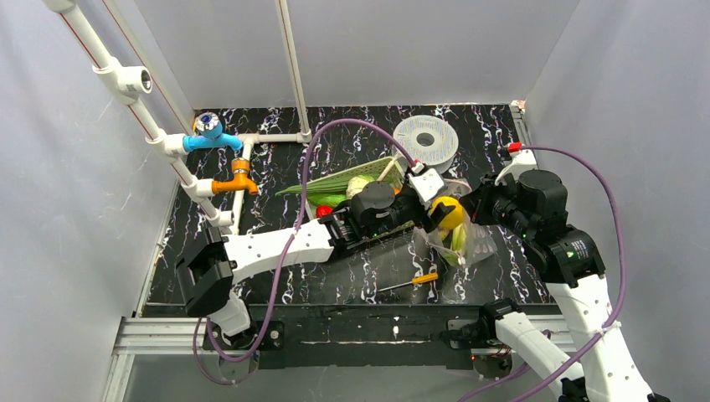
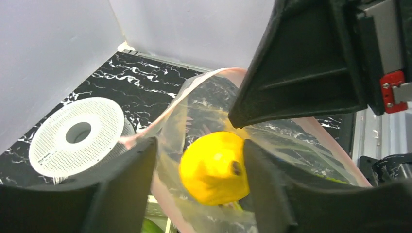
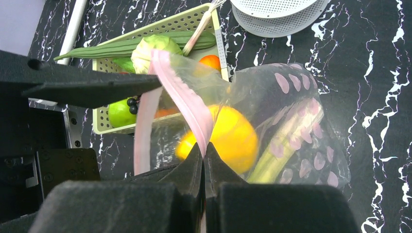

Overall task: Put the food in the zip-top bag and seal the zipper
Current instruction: Place the fake vegetable in the zipper food storage bag, then pick up the fake fruit from the bin.

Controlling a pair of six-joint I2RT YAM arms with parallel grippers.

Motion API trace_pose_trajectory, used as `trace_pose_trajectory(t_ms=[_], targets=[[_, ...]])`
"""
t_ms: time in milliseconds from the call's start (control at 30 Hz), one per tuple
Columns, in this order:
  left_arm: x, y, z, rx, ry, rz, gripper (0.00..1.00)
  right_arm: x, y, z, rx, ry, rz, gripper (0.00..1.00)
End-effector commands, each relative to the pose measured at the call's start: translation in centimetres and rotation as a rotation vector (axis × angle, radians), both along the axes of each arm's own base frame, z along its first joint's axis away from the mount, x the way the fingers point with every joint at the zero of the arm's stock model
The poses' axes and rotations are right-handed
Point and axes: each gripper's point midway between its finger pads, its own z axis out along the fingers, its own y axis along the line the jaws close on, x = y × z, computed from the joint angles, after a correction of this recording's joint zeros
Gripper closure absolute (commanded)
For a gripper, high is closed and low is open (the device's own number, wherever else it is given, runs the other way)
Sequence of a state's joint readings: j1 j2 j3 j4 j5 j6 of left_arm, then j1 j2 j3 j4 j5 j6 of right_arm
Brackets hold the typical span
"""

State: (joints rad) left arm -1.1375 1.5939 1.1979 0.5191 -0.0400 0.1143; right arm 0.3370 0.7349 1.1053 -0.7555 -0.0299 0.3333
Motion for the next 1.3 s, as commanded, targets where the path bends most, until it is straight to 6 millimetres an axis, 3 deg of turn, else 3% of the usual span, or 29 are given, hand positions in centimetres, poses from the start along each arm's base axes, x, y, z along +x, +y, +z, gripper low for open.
trace_pose_trajectory(t_ms=[0, 100, 367, 733, 833, 967, 1267], targets=[[0.9, 1.3, 2.6, -0.018, -0.044, 0.078, 0.28, 0.6, 0.3, 2.4, 0.026, -0.080, 0.007, 0.99], [0.2, 2.1, 3.2, -0.030, -0.052, 0.062, 0.18, 0.6, 0.3, 2.4, 0.026, -0.082, 0.005, 0.99], [-1.8, 5.4, 4.9, -0.036, -0.007, 0.044, 0.12, 0.7, 0.2, 2.1, 0.019, -0.075, 0.000, 0.99], [-2.9, 14.2, 3.4, 0.086, 0.064, 0.208, 0.09, 0.7, 0.3, 1.7, 0.016, -0.060, 0.004, 0.99], [-2.6, 16.8, 2.1, 0.125, 0.087, 0.298, 0.09, 0.7, 0.4, 1.7, 0.018, -0.060, 0.007, 0.99], [-1.5, 20.0, -1.1, 0.238, 0.137, 0.461, 0.09, 0.6, 0.4, 1.8, 0.025, -0.057, 0.009, 0.99], [0.6, 22.4, -8.0, 0.484, 0.329, 0.701, 0.04, 0.5, 0.6, 1.4, 0.030, -0.040, 0.015, 0.99]])
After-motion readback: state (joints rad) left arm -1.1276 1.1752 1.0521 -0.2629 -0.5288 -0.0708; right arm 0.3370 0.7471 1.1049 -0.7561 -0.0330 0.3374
